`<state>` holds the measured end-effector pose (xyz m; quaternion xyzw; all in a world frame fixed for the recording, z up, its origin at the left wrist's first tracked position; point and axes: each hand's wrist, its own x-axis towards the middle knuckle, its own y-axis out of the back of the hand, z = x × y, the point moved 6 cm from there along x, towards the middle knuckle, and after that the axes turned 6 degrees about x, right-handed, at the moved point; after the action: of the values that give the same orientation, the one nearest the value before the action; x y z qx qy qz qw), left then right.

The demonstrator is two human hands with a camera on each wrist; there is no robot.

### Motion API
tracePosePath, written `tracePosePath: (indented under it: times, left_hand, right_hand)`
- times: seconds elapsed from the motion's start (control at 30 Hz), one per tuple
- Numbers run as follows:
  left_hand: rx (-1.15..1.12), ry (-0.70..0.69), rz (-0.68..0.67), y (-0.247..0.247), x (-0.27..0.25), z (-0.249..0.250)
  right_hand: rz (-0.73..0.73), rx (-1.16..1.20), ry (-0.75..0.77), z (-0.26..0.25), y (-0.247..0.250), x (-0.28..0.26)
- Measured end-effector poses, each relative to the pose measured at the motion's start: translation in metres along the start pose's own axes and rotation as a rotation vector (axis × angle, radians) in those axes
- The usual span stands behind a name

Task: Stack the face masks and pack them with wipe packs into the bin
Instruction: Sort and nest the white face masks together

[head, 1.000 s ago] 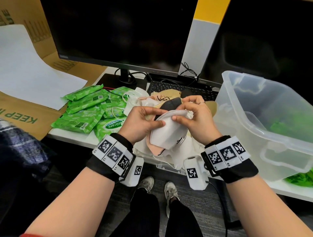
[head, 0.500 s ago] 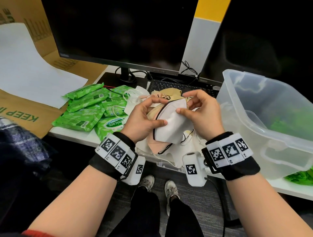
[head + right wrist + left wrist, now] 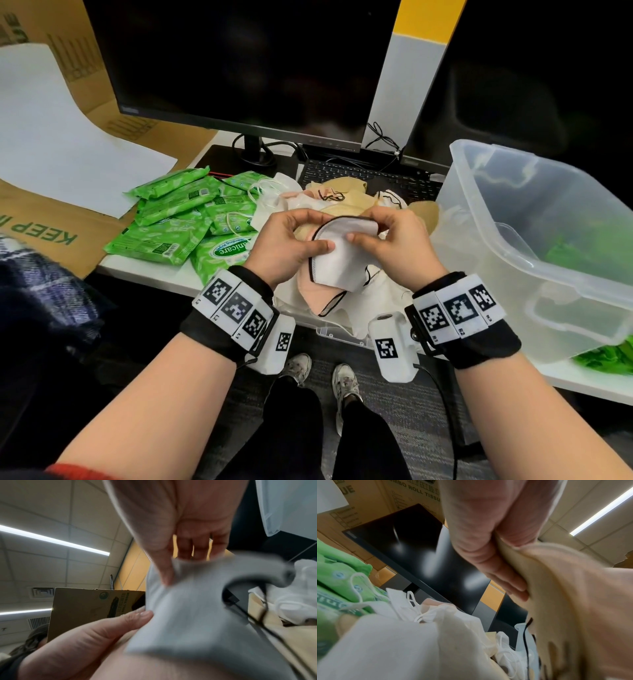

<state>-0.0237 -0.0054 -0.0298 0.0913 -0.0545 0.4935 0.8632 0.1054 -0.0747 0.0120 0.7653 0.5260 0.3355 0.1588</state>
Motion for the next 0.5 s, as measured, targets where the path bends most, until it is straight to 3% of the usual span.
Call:
tracePosePath:
  times: [0.07,0.13,0.2,0.23,0.3,0.37,0.43,0.5]
  left_hand:
    - [-0.009,0.044,0.013,0.001,0.000,-0.005]
    - [-0.032,0.070,0.041,0.004,0.000,-0.007]
    - [-0.050,0.078,0.081,0.008,0.001,-0.008]
    - [-0.064,0.082,0.103,0.011,0.002,-0.007]
    - [-0.124,0.126,0.121,0.013,0.003,-0.008]
    - [-0.197,0.157,0.119,0.012,0.004,-0.010]
    - [-0.231,0.139,0.121,0.011,0.002,-0.007]
    - [-0.162,0.081,0.096,0.009,0.001,-0.005]
  right_hand:
    - [0.086,-0.023,-0.034,0.005,0.007,0.002]
    - [0.302,0.019,-0.028,0.005,0.024,0.002]
    - [0.507,0.098,0.047,-0.001,0.040,-0.003]
    - [0.533,0.148,0.106,-0.004,0.042,-0.004]
    - [0.396,0.174,0.218,-0.011,0.032,-0.003]
    - [0.094,0.112,0.270,-0.013,0.007,-0.005]
    - [-0.154,0.062,0.231,-0.010,-0.014,-0.011]
    - [-0.232,0.101,0.152,-0.008,-0.019,-0.016]
